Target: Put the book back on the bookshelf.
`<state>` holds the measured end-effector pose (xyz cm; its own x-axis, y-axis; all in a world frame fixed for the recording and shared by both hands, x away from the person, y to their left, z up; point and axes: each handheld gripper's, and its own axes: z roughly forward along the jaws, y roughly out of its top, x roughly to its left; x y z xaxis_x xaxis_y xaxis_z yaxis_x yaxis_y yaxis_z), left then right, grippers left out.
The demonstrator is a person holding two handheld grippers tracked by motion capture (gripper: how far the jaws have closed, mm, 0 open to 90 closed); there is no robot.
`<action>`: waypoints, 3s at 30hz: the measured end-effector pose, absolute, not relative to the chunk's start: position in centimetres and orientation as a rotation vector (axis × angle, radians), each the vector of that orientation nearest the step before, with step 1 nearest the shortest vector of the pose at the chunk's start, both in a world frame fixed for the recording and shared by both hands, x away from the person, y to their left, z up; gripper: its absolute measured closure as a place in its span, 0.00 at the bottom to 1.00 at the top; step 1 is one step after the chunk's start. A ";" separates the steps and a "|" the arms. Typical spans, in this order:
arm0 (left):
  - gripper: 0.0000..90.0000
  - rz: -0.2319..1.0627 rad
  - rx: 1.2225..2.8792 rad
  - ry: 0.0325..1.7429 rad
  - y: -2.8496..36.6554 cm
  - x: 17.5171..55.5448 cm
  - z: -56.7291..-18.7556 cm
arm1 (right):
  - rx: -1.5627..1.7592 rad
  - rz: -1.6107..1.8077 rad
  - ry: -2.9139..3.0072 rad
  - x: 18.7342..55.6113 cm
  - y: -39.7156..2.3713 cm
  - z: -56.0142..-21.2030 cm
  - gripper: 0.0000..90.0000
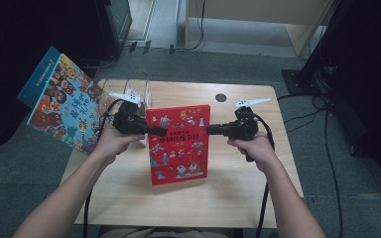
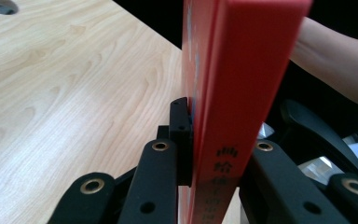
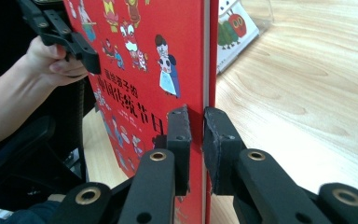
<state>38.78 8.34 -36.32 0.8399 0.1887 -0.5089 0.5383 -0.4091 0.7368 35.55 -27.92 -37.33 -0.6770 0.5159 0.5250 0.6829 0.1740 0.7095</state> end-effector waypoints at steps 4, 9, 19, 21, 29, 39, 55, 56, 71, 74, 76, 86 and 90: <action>0.88 -0.430 1.982 0.550 8.2 38.8 -36.2 | -1.191 -1.508 -2.300 35.5 -27.7 -37.3 0.90; 0.85 -0.415 2.011 0.530 7.9 38.7 -35.8 | -1.175 -1.518 -2.307 35.5 -27.3 -37.3 0.90; 0.88 -0.371 2.066 0.554 7.1 38.3 -36.3 | -1.131 -1.519 -2.351 35.6 -26.4 -37.1 0.90; 0.88 -0.376 2.052 0.561 7.2 38.3 -36.2 | -1.140 -1.509 -2.356 35.6 -26.4 -37.1 0.90; 0.89 -0.374 1.997 0.597 8.1 38.5 -35.4 | -1.146 -1.521 -2.342 35.5 -27.1 -37.3 0.83; 0.89 -0.340 1.978 0.632 9.1 38.6 -34.8 | -1.260 -1.454 -2.426 34.8 -28.6 -40.4 0.65; 0.89 -0.330 1.964 0.685 10.0 38.7 -34.2 | -1.282 -1.406 -2.756 33.2 -28.3 -45.6 0.54; 0.89 -0.329 1.957 0.693 10.0 38.6 -34.2 | -1.291 -1.395 -2.770 33.1 -28.3 -46.0 0.53; 0.89 -0.280 1.934 0.749 11.3 38.4 -32.5 | -1.443 -1.246 -2.881 32.3 -27.6 -51.0 0.45; 0.89 -0.263 1.923 0.762 11.7 38.4 -32.1 | -1.473 -1.234 -2.887 32.3 -27.5 -51.6 0.42; 0.89 -0.253 1.923 0.765 11.9 38.4 -31.8 | -1.490 -1.273 -2.882 32.2 -27.6 -51.8 0.42; 0.89 -0.206 1.872 0.818 13.8 38.6 -30.1 | -1.543 -1.322 -2.860 32.1 -27.8 -52.3 0.29; 0.89 -0.188 1.849 0.841 14.6 38.7 -29.4 | -1.573 -1.311 -2.855 32.1 -27.8 -52.3 0.26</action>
<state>38.70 14.64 -29.35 0.7408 0.4607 -0.4888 0.6248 -0.2053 0.7533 32.15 -27.81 -52.31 -0.5444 0.8384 0.0278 0.5673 0.3436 0.7484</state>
